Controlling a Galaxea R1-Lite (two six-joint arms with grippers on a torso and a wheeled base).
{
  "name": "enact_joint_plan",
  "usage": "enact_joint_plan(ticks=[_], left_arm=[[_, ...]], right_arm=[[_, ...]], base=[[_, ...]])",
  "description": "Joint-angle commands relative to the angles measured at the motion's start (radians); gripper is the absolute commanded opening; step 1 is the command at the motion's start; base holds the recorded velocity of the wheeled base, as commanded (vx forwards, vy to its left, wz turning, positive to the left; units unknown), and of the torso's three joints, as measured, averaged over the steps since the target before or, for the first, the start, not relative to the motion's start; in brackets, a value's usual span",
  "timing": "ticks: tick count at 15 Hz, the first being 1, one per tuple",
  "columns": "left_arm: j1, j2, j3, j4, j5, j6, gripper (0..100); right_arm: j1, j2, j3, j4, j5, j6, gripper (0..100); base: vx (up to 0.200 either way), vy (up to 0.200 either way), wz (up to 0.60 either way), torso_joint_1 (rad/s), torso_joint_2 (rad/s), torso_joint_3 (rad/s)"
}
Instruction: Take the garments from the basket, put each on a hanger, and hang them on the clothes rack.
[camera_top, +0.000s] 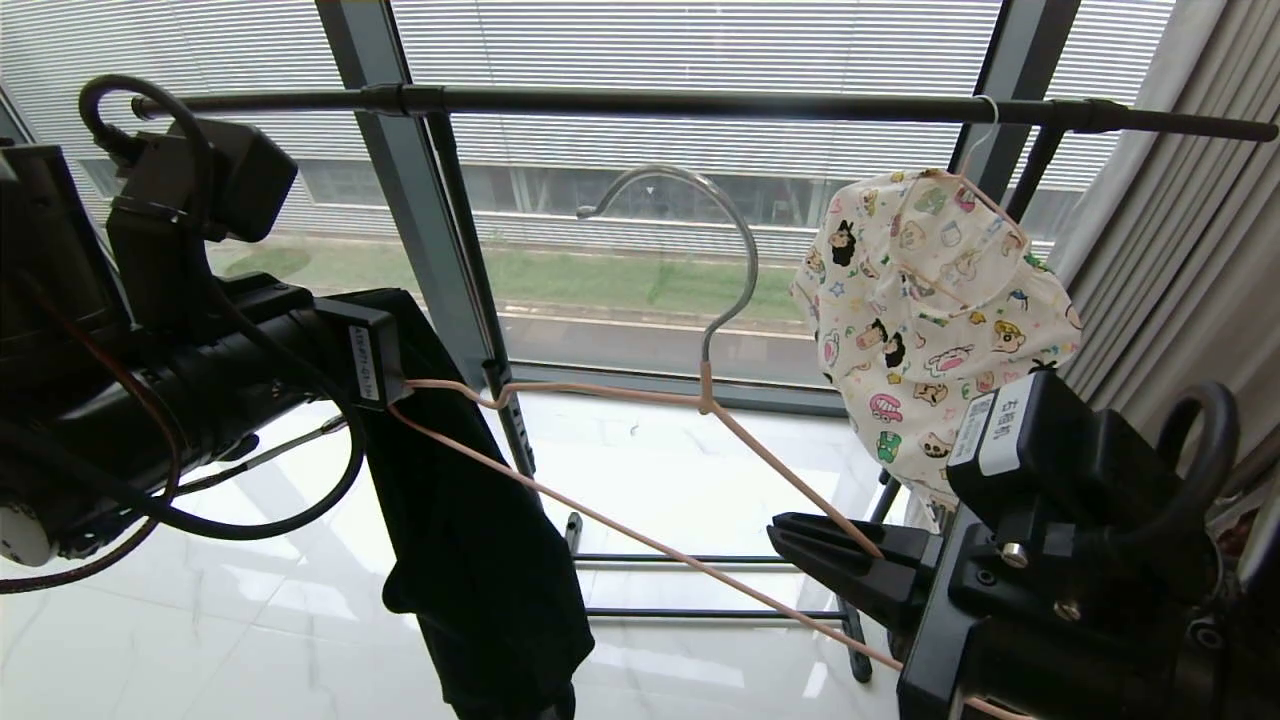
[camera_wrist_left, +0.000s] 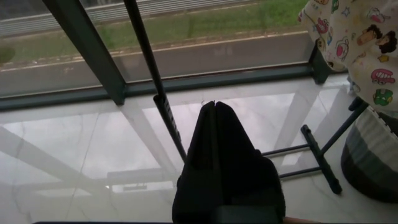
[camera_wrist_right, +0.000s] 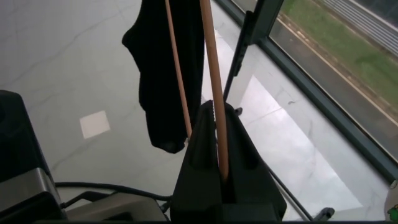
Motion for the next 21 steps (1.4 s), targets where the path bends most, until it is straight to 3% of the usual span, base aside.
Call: enact_joint_plan(ticks=[1, 12, 17, 21], left_arm=[[-0.018, -0.002, 0.001, 0.0, 0.002, 0.0, 0], [-0.073, 0.0, -0.023, -0.004, 0.062, -0.006, 0], [-0.251, 0.0, -0.034, -0.003, 0.067, -0.003, 0], [-0.291, 0.001, -0.034, -0.003, 0.068, -0.003, 0]], right_arm=[[0.0, 0.002, -0.008, -0.003, 0.0, -0.001, 0], [0.003, 0.155, -0.113, -0.066, -0.002, -0.001, 0], [0.003, 0.31, -0.213, -0.098, 0.0, 0.009, 0], [0.0, 0.372, -0.239, -0.113, -0.002, 0.035, 0]], base=[[0.0, 0.0, 0.0, 0.0, 0.0, 0.0], [0.0, 0.0, 0.0, 0.0, 0.0, 0.0], [0.0, 0.0, 0.0, 0.0, 0.0, 0.0], [0.0, 0.0, 0.0, 0.0, 0.0, 0.0]])
